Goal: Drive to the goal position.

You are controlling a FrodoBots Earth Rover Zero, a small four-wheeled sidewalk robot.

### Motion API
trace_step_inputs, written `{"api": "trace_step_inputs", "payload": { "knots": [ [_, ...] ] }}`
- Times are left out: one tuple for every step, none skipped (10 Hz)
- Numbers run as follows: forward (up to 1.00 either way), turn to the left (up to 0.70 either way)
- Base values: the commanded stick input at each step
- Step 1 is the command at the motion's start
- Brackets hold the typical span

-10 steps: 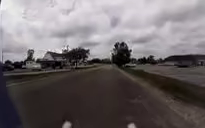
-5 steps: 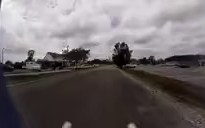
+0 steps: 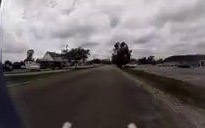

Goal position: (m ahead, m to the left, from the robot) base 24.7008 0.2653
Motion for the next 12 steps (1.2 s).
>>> {"api": "trace_step_inputs", "payload": {
  "knots": [
    [0.6, 0.0],
    [0.6, 0.0],
    [0.6, 0.0],
    [0.6, 0.0],
    [0.6, 0.0],
    [0.6, 0.0],
    [0.6, 0.0],
    [0.6, 0.0],
    [0.6, 0.0],
    [0.6, 0.0],
    [0.6, 0.0],
    [0.6, 0.0]
  ]
}}
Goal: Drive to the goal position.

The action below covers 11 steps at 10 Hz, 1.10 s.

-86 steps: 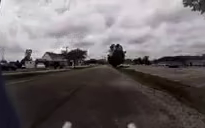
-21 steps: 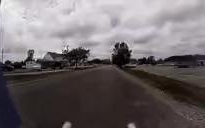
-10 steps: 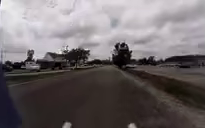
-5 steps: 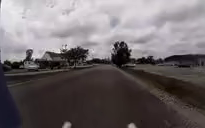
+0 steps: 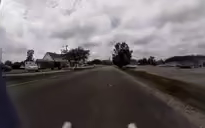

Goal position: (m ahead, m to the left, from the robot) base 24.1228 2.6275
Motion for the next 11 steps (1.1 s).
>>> {"api": "trace_step_inputs", "payload": {
  "knots": [
    [0.6, 0.0],
    [0.6, 0.0],
    [0.6, 0.0],
    [0.6, 0.0],
    [0.6, 0.0],
    [0.6, 0.0],
    [0.6, 0.0],
    [0.6, 0.0],
    [0.6, 0.0],
    [0.6, 0.0],
    [0.6, 0.0]
  ]
}}
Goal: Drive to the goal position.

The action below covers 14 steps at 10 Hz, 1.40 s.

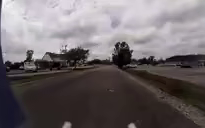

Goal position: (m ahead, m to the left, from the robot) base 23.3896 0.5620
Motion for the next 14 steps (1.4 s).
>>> {"api": "trace_step_inputs", "payload": {
  "knots": [
    [0.6, 0.0],
    [0.6, 0.0],
    [0.6, 0.0],
    [0.6, 0.0],
    [0.6, 0.0],
    [0.6, 0.0],
    [0.6, 0.0],
    [0.6, 0.0],
    [0.6, 0.0],
    [0.6, 0.0],
    [0.6, 0.0],
    [0.6, 0.0],
    [0.6, 0.0],
    [0.6, 0.0]
  ]
}}
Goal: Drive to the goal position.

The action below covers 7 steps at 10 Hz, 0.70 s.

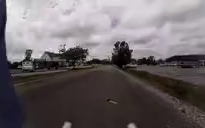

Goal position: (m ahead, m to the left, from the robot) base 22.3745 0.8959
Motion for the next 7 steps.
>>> {"api": "trace_step_inputs", "payload": {
  "knots": [
    [0.6, 0.0],
    [0.6, 0.0],
    [0.6, 0.0],
    [0.6, 0.0],
    [0.6, 0.0],
    [0.6, 0.0],
    [0.6, 0.0]
  ]
}}
